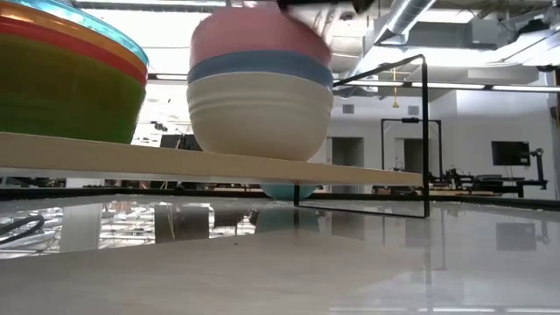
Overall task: Place and stack bowls onto a shelf
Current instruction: Stack the light pink bowl on the top light blue bowl on the shelf, then stack the green bowl on the top of light pink bowl on the shelf
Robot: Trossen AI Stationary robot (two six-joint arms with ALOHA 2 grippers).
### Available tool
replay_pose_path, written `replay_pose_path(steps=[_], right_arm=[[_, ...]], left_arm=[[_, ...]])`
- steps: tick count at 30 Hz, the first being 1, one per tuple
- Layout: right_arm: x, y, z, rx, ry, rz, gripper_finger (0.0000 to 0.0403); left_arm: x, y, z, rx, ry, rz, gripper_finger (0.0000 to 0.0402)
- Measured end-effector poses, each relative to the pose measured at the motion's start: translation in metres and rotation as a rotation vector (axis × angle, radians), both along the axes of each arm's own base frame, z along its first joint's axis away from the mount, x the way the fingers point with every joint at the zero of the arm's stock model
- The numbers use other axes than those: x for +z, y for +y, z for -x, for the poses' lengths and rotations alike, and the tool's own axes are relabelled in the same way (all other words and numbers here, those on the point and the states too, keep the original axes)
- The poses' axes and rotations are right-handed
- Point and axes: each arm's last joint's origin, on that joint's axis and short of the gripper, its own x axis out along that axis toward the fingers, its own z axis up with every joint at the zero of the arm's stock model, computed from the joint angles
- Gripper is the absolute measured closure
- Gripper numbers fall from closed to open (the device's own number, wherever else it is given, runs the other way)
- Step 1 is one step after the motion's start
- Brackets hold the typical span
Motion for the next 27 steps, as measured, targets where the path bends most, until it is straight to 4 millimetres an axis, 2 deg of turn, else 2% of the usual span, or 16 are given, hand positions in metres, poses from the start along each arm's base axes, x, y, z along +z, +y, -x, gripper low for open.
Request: replay_pose_path(steps=[8,15,17,20,22,24,27], right_arm=[[0.005,-0.002,0.001,0.013,-0.007,-0.016,0.0376],[0.056,-0.013,0.022,0.024,-0.145,-0.037,0.0376],[0.078,-0.020,0.035,0.004,-0.188,-0.046,0.0376],[0.137,-0.031,0.065,0.006,-0.341,-0.076,0.0376],[0.169,-0.040,0.089,0.004,-0.426,-0.083,0.0376],[0.189,-0.050,0.107,-0.014,-0.475,-0.086,0.0376],[0.208,-0.066,0.128,-0.084,-0.530,-0.088,0.0375]], left_arm=[[-0.001,0.000,0.001,0.003,0.009,-0.006,0.0269],[0.000,0.002,0.005,0.034,0.018,0.007,0.0269],[0.001,0.009,0.009,0.086,0.017,0.009,0.0270],[0.000,0.027,0.013,0.166,0.057,-0.028,0.0275],[0.000,0.045,0.009,0.191,0.086,-0.052,0.0279],[-0.001,0.067,0.005,0.187,0.124,-0.042,0.0280],[-0.001,0.106,0.000,0.187,0.152,0.008,0.0281]])
